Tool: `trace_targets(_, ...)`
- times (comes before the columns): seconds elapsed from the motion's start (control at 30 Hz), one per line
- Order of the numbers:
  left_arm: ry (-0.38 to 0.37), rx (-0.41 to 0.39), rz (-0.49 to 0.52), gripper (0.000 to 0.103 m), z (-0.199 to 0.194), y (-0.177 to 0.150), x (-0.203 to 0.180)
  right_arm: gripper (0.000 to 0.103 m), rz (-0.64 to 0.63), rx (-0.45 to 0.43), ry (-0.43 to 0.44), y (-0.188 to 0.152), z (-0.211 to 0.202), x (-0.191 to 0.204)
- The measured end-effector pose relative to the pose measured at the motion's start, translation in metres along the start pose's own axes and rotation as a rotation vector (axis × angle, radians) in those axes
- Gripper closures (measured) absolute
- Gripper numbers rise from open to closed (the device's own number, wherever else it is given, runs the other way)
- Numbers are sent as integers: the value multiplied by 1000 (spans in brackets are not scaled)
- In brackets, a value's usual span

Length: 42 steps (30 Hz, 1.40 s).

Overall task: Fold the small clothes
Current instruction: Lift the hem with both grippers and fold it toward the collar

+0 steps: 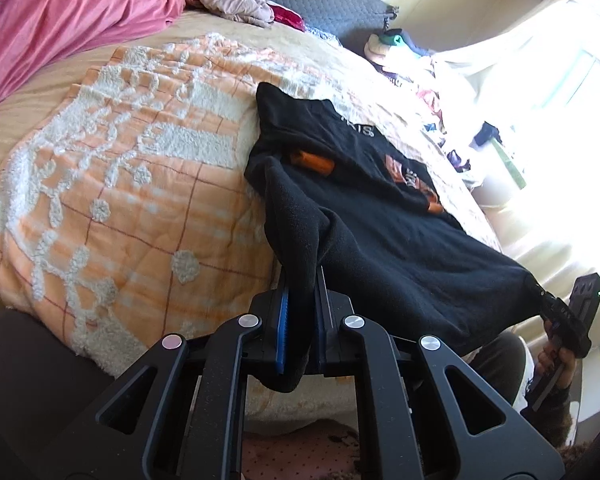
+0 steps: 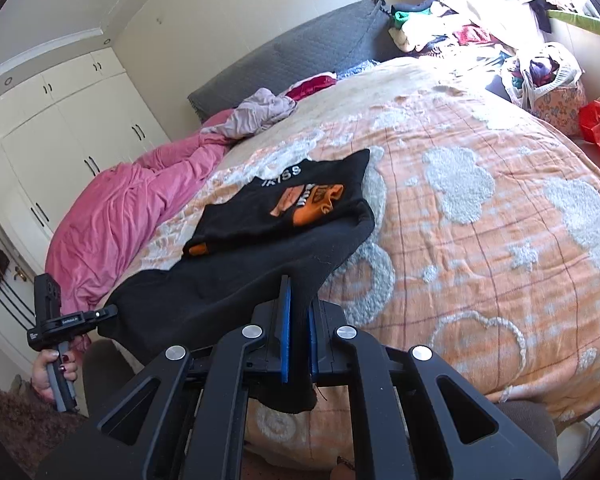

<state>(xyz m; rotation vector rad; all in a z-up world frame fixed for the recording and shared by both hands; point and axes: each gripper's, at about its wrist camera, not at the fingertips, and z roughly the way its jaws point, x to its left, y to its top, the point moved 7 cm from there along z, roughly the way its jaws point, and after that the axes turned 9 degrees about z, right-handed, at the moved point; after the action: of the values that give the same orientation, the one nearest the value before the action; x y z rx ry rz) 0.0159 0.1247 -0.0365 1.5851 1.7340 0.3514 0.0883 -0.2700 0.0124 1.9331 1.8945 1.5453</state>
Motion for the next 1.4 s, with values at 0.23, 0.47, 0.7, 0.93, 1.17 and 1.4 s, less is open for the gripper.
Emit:
trace_targets(0.23, -60, -38, -47, 99, -4, 17, 5, 97, -3, -31, 5, 18, 6, 8)
trace_targets(0.47, -54, -74, -42, 99, -7, 35, 6, 97, -12, -75, 5, 37, 9, 15)
trace_targets(0.7, -63, -93, -65, 99, 2, 51, 11, 97, -10, -104, -9, 56, 24, 18)
trace_targets(0.93, -63, -127, -86, 99, 8, 74, 18, 97, 9, -141, -3, 76, 38, 20)
trace_targets(1.17, -42, -152, -70, 99, 12, 95, 19, 97, 15, -155, 8, 94, 49, 22)
trace_targets(1.4, -32, -173, -56, 99, 21, 124, 22, 97, 1, -155, -29, 110, 63, 24)
